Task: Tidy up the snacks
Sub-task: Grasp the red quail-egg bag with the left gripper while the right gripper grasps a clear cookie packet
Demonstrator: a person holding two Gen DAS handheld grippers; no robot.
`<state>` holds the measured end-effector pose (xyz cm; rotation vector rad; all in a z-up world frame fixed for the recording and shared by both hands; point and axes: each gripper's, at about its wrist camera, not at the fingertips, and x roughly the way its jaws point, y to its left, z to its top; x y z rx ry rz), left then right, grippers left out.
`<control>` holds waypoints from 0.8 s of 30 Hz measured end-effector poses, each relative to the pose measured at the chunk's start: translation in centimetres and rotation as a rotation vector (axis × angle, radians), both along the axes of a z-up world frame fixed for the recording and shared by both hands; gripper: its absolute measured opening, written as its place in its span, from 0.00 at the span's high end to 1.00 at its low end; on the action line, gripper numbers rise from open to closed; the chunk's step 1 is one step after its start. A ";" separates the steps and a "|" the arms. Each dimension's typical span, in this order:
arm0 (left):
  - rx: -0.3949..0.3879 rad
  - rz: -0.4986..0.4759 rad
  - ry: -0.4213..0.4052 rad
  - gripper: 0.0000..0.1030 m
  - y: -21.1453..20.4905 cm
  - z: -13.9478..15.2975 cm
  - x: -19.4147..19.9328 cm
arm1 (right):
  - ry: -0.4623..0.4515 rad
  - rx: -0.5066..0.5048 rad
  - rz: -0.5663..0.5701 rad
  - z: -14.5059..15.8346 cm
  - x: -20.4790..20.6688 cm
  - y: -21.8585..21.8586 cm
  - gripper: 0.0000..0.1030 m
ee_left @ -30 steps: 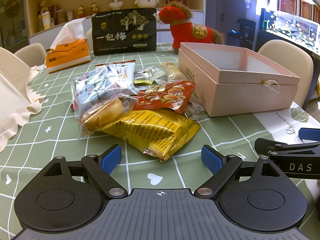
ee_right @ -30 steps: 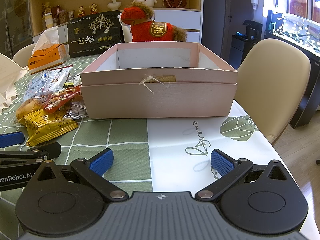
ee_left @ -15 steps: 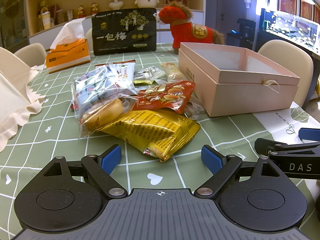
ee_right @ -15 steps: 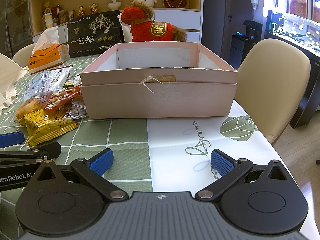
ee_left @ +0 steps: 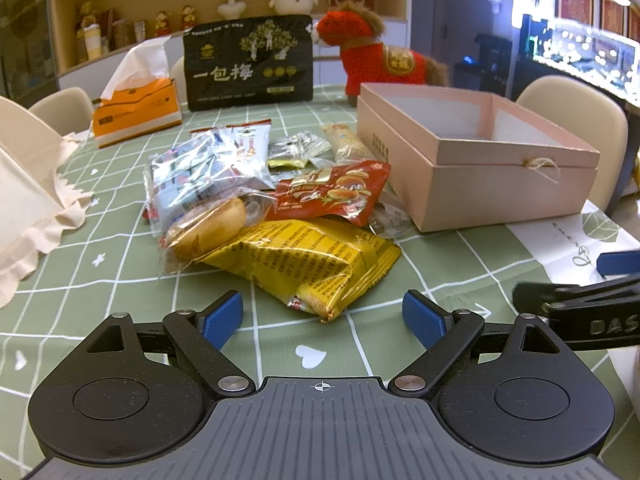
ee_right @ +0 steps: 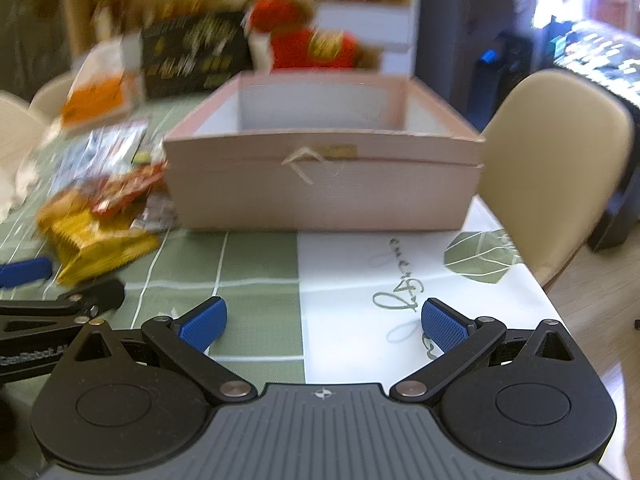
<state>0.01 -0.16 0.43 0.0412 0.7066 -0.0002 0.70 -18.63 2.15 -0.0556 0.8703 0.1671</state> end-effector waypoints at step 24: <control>-0.092 -0.201 0.260 0.26 1.5 3.0 11.4 | 0.001 0.004 0.037 3.3 1.8 -1.8 0.01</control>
